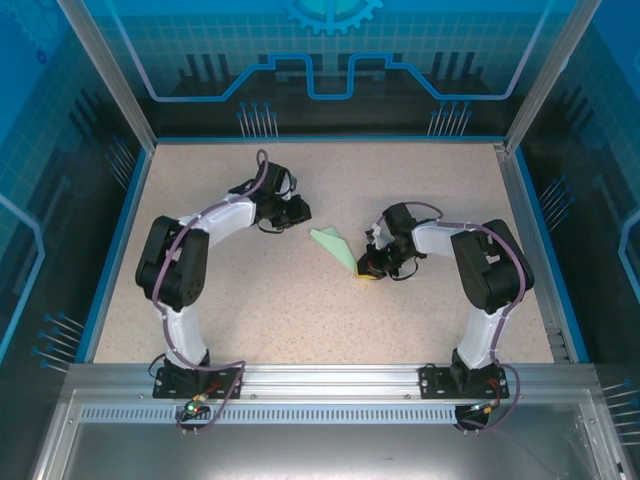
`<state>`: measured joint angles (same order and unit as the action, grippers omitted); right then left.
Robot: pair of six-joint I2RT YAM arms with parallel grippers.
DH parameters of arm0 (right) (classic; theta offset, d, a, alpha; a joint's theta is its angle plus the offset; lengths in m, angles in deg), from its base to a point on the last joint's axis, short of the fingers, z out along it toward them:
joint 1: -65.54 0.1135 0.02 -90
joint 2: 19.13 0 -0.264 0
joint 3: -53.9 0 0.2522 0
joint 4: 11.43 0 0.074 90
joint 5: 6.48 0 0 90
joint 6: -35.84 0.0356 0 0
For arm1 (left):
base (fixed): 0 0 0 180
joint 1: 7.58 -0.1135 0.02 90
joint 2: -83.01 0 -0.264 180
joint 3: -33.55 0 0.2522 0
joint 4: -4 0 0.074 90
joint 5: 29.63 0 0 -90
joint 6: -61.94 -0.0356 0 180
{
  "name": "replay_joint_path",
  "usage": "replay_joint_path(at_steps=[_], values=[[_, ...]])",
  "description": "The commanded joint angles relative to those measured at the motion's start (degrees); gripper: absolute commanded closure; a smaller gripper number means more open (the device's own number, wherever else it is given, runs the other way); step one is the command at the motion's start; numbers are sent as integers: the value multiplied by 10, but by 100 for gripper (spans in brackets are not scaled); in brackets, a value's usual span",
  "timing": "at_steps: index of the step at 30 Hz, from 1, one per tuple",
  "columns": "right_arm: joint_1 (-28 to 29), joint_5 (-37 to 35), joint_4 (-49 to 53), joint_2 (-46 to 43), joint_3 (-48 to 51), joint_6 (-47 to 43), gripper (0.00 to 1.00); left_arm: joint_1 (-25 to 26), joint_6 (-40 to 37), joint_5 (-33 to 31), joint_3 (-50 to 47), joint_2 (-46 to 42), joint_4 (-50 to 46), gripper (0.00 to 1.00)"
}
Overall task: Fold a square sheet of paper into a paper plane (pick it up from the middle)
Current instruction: Fold the wing for the fifth time at the center of the table.
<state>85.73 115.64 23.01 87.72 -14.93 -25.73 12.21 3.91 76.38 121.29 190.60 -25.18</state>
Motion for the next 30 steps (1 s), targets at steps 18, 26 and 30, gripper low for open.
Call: replay_joint_path(at_steps=[18, 26, 30], values=[[-13, -118, 70, 47, 37, -4, 100, 157, 173, 48, -79, 70, 167, 91], [-12, -119, 70, 50, 39, -3, 100, 149, 143, 14, -55, 92, 125, 91], [-12, -122, 71, 49, 39, -4, 100, 141, 128, -1, -56, 102, 114, 91]])
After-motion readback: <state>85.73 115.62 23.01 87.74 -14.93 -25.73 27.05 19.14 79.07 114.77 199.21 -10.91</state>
